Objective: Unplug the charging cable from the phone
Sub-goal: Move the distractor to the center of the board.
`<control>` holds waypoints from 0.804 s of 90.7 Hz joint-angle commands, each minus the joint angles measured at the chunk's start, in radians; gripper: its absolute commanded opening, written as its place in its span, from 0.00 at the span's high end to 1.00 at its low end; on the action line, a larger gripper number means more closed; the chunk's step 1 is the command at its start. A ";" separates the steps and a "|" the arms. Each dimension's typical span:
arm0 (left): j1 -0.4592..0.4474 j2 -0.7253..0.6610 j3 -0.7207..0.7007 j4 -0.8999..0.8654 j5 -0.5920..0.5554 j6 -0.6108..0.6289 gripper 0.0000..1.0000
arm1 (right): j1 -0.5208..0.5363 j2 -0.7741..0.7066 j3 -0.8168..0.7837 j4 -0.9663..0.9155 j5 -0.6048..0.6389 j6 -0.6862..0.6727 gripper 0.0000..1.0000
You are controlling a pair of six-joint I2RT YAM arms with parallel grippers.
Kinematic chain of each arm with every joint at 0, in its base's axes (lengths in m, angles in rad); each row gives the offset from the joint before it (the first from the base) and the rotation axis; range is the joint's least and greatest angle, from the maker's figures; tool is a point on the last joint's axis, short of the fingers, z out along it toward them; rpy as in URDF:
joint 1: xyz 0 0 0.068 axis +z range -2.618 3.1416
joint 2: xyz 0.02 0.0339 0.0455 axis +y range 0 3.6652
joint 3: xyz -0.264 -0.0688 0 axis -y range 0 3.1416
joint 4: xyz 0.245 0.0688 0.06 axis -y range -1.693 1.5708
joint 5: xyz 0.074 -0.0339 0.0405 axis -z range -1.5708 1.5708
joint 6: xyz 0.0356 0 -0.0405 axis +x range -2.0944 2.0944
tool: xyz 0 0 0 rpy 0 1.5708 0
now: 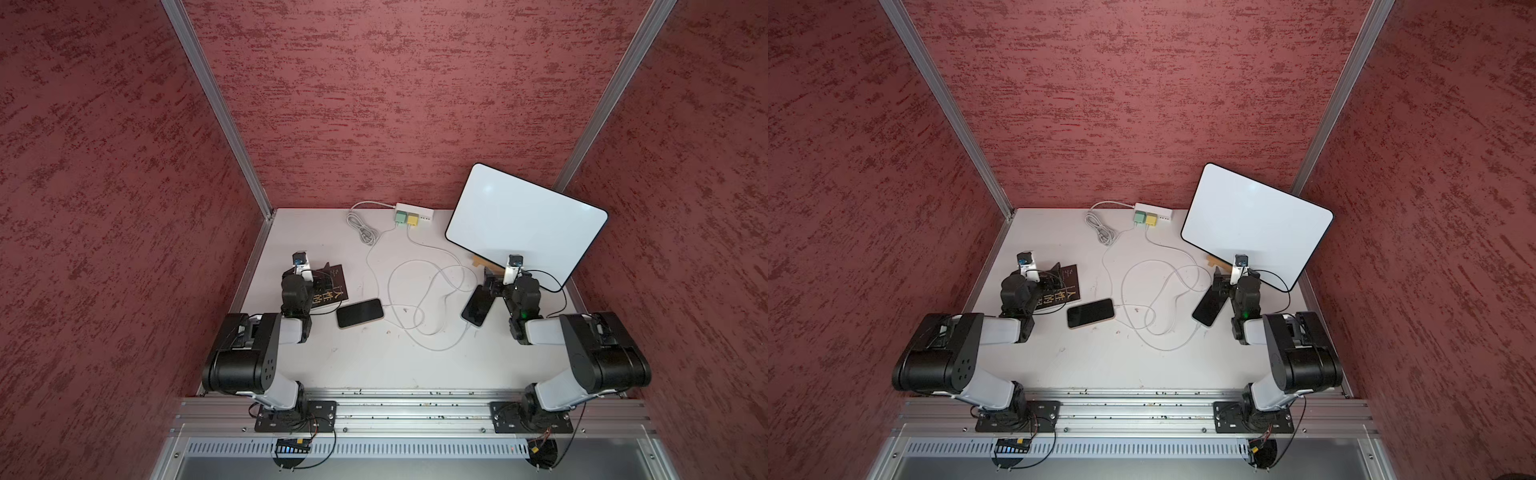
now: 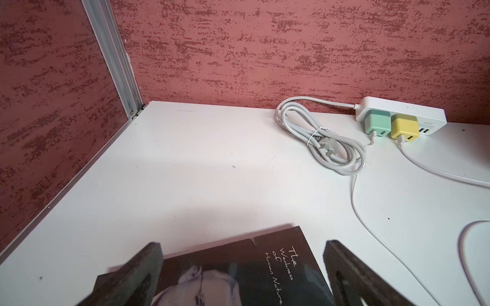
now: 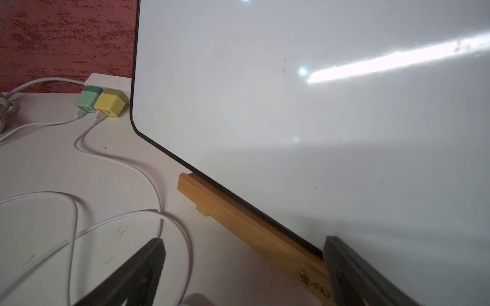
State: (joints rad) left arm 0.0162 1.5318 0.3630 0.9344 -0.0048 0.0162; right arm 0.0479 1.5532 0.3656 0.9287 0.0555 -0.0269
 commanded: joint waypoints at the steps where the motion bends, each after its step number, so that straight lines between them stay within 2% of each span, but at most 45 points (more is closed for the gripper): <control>1: -0.004 -0.003 0.004 -0.008 0.005 0.012 0.00 | -0.009 -0.005 0.016 -0.005 -0.010 -0.004 0.01; 73: 0.015 -0.003 0.013 -0.026 0.042 0.003 0.00 | -0.008 -0.008 0.013 0.001 0.000 -0.003 0.01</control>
State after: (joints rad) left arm 0.0254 1.5318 0.3630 0.9123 0.0250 0.0158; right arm 0.0479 1.5532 0.3656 0.9287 0.0551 -0.0269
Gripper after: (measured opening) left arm 0.998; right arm 0.988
